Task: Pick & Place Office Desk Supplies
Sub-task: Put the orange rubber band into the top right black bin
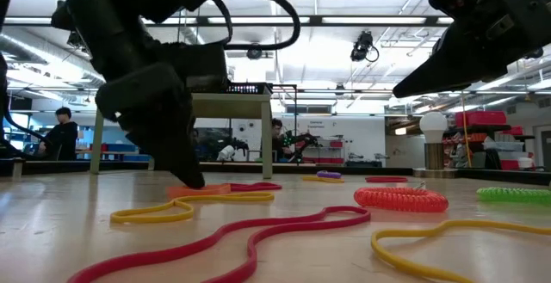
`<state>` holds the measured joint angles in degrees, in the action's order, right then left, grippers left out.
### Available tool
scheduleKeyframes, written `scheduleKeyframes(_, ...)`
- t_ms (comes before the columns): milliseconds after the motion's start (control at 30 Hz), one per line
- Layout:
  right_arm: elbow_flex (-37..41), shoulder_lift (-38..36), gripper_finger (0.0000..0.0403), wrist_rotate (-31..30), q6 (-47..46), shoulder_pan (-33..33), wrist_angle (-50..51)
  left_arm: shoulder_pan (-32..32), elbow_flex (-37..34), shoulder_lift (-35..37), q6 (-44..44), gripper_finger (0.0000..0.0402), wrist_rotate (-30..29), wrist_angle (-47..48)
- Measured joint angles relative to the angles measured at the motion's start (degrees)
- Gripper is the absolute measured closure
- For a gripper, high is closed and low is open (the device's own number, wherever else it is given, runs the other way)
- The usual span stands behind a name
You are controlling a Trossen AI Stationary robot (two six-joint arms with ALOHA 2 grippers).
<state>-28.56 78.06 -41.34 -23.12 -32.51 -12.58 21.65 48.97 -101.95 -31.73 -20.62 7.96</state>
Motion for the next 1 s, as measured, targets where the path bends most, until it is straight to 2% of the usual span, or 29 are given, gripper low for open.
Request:
scheduleKeyframes(200, 0.00, 0.00, 0.0391, 0.00, 0.05, 0.00, -0.04, 0.66, 0.15, -1.03, 1.05, 0.0320, 0.36, -0.52)
scheduleKeyframes(367, 0.00, 0.00, 0.0391, 0.01, 0.03, 0.00, -0.04, 1.32, 2.11, -1.34, 3.02, 0.0388, 0.31, 1.81)
scheduleKeyframes(467, 0.00, 0.00, 0.0391, 0.02, 0.04, -0.04, -0.04, 1.76, 5.87, -1.13, 6.34, 0.0395, -0.21, 5.93)
scheduleKeyframes(667, 0.04, 0.00, 0.0391, 0.02, 0.03, -0.04, -0.09, 1.82, 15.36, 5.21, 10.81, 0.0397, -8.94, 18.97)
scheduleKeyframes(800, 1.81, 0.00, 0.0391, 0.04, -0.16, -0.04, -1.44, 0.41, 21.55, 12.36, 13.30, 0.0398, -19.32, 25.84)
scheduleKeyframes(933, 4.55, 0.00, 0.0391, 0.04, -0.12, -0.04, -6.76, -3.92, 26.71, 18.93, 19.07, 0.0398, -29.21, 28.09)
scheduleKeyframes(1000, 5.30, 0.00, 0.0391, 0.05, -0.01, -0.03, -8.28, -8.23, 29.12, 21.47, 22.29, 0.0398, -30.81, 27.55)
